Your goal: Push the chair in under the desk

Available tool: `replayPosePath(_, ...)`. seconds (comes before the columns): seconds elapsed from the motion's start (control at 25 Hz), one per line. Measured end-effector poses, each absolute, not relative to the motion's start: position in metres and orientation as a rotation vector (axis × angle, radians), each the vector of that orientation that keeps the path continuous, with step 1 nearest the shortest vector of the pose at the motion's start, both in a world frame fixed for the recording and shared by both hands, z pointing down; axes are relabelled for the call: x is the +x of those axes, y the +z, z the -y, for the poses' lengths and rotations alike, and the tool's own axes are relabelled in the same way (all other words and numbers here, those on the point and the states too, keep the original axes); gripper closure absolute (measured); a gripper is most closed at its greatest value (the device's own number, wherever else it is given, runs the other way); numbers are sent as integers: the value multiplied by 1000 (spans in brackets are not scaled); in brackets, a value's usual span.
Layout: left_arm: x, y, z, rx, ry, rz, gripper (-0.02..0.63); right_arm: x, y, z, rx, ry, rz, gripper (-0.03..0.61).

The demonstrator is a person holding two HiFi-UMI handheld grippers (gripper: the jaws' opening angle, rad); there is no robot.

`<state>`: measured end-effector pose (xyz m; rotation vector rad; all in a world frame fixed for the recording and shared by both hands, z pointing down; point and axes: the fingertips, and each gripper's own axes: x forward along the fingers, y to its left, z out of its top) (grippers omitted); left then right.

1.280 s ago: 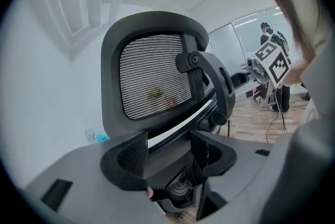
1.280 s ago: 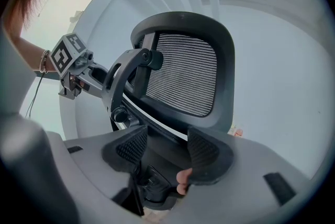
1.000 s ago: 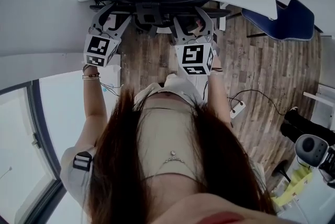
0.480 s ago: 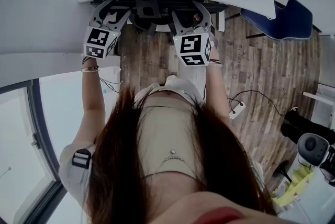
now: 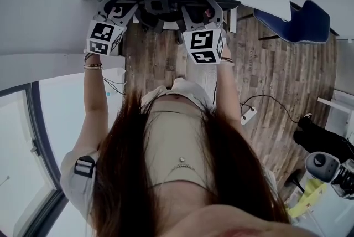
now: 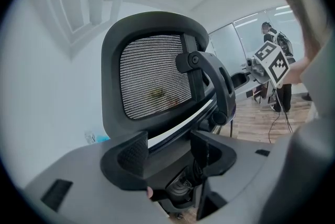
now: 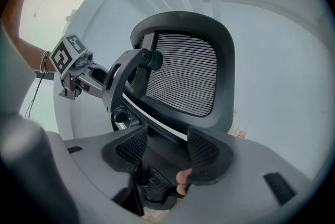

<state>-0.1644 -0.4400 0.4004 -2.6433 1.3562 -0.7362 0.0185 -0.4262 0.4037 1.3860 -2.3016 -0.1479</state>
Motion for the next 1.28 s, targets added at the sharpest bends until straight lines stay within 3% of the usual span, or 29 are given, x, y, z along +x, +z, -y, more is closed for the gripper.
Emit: replayPosePath(1.28,-167,406,442,-2635,-713,-1390,371,16,408,432,1365,-159,2322,328)
